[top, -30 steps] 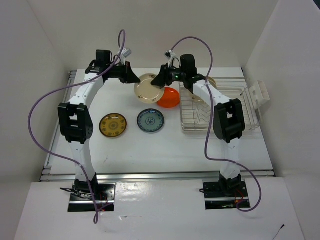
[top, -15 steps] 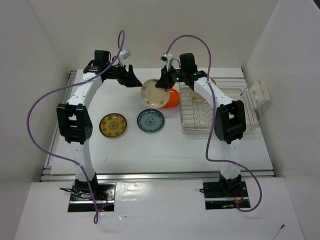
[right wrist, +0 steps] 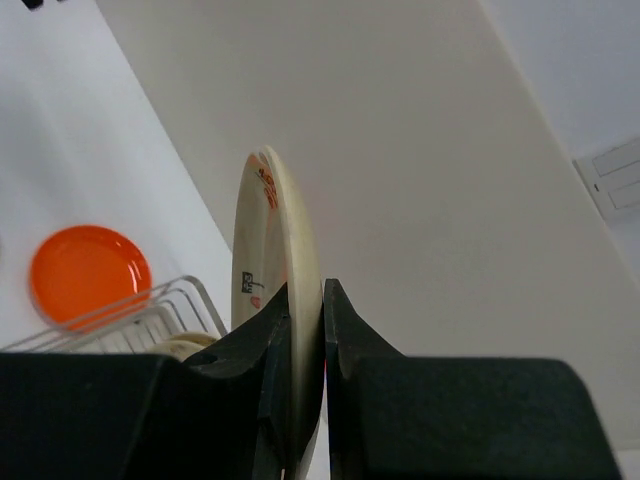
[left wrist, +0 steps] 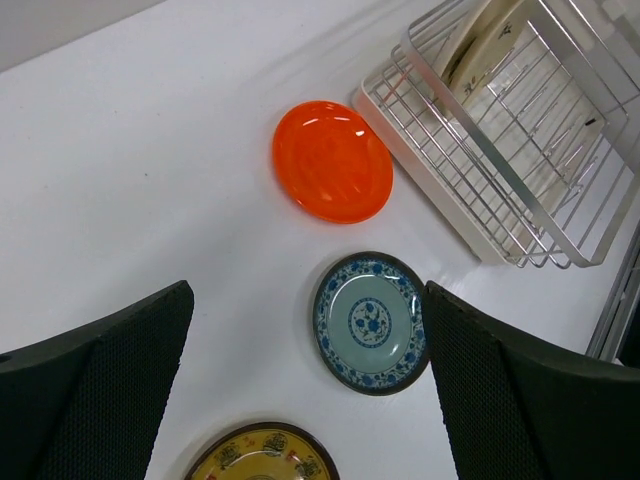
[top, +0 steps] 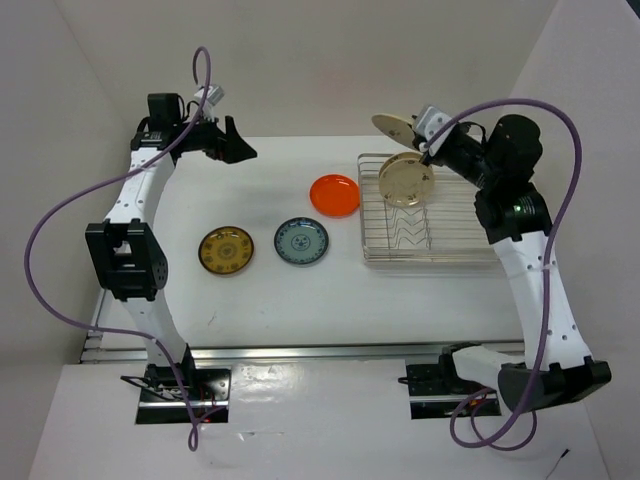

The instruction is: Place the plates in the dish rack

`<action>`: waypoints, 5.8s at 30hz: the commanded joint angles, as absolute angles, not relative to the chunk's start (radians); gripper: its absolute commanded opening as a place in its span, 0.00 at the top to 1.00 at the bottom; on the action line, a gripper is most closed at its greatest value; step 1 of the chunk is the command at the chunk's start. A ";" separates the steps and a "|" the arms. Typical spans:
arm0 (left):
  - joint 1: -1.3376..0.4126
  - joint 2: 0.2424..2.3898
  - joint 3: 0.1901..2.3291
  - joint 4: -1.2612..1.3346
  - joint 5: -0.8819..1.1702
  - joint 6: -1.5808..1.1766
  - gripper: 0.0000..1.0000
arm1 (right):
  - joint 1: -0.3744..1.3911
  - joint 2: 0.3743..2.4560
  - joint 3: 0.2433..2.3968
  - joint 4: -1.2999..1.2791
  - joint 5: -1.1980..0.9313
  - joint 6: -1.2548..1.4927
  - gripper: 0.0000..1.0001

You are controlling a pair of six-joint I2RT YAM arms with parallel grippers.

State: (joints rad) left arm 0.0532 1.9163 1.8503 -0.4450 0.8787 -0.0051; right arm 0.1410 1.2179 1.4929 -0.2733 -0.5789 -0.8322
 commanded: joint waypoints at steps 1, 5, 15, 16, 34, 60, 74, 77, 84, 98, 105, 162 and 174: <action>0.043 1.934 1.833 -0.387 0.858 -0.040 0.00 | 0.150 1.278 1.416 -0.379 -0.430 -1.046 1.00; 0.043 1.970 1.844 -0.377 0.836 -0.066 0.00 | 0.150 1.278 1.342 -0.417 -0.362 -1.121 1.00; 0.043 2.042 1.865 -0.377 0.836 -0.086 0.00 | 0.150 1.336 1.335 -0.411 -0.253 -1.278 1.00; 0.043 2.042 1.865 -0.377 0.836 -0.086 0.00 | 0.150 1.336 1.335 -0.402 -0.242 -1.278 1.00; 0.052 2.095 1.890 -0.396 0.798 -0.067 0.00 | 0.150 1.469 1.305 -0.282 -0.233 -1.410 1.00; 0.052 2.105 1.870 -0.396 0.798 -0.095 0.00 | 0.150 1.448 1.201 -0.305 -0.284 -1.358 1.00; 0.052 2.105 1.861 -0.430 0.778 -0.071 0.00 | 0.150 1.583 1.238 -0.155 -0.304 -1.348 0.63; 0.034 2.114 1.852 -0.454 0.769 -0.051 0.00 | 0.150 1.583 1.249 -0.155 -0.313 -1.338 0.50; -0.041 2.170 1.875 -0.439 0.773 -0.136 0.00 | 0.150 1.517 1.376 -0.143 -0.385 -1.067 0.34; -0.236 2.353 1.832 -0.075 0.526 -0.718 0.02 | 0.150 1.272 1.189 -0.036 -0.511 0.010 0.24; -0.255 2.414 1.780 0.046 0.431 -0.863 0.11 | 0.150 1.246 1.226 -0.155 -0.568 0.119 0.20; -0.123 2.040 1.893 -0.163 1.192 -0.270 1.00 | 0.275 1.888 1.577 0.041 -0.928 0.175 0.12; -0.172 2.000 1.891 -0.310 1.134 -0.158 0.49 | 0.293 1.895 1.708 -0.113 -0.813 0.025 1.00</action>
State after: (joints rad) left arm -0.1585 2.0766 1.8713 -0.2325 1.0977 -0.2054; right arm 0.2710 1.9194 1.5913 -0.0811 -0.8742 0.1585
